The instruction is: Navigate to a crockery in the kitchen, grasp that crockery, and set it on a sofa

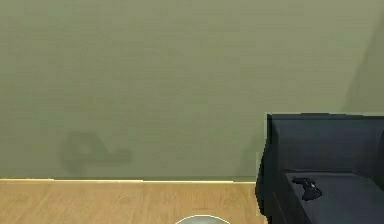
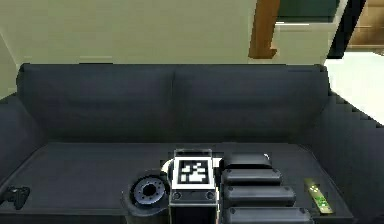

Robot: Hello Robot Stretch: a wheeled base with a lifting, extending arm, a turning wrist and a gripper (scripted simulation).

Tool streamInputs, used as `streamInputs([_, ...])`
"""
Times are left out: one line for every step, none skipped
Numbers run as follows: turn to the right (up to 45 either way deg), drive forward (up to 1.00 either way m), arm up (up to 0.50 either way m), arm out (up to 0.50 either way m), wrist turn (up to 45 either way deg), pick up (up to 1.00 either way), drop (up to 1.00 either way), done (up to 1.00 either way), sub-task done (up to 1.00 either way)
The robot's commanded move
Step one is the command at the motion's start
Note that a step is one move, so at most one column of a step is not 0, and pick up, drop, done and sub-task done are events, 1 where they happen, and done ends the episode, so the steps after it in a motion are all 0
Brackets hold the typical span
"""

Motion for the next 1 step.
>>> streamInputs([45.0, 0.00, 0.00, 0.00, 0.0, 0.00, 0.00, 0.00, 0.00])
